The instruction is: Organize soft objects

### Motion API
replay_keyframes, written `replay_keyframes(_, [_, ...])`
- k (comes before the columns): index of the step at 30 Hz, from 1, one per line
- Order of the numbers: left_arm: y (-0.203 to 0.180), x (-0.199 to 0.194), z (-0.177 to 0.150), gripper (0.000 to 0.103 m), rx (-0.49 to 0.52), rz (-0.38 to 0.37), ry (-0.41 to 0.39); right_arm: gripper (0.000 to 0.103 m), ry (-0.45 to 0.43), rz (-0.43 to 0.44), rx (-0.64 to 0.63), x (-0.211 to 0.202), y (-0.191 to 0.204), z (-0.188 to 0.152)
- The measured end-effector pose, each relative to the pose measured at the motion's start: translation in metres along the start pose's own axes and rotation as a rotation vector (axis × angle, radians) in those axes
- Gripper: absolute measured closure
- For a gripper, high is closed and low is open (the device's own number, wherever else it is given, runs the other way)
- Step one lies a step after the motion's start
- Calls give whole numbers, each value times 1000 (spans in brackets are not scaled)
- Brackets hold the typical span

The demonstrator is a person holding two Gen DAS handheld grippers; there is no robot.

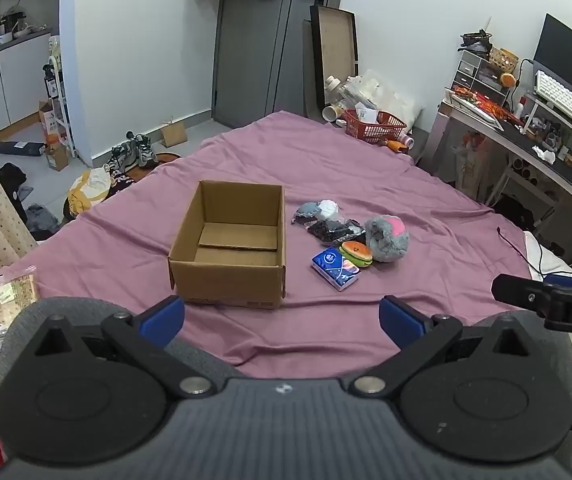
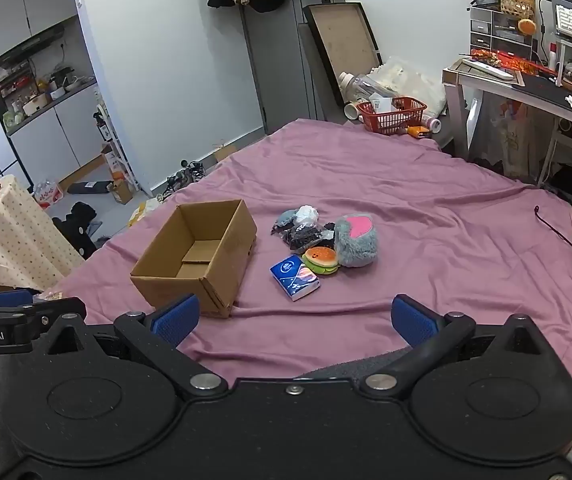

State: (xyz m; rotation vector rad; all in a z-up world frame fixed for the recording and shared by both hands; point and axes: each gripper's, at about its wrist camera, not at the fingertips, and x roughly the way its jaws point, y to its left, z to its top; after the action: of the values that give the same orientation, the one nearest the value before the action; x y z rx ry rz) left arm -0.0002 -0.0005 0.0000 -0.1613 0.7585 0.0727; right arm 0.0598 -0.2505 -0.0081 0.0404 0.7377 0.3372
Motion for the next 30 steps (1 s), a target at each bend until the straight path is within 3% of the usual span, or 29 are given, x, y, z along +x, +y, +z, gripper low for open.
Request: replay_keyframes(30, [3, -6, 1, 0, -18, -17, -15, 0, -6, -4, -7, -2, 0, -1])
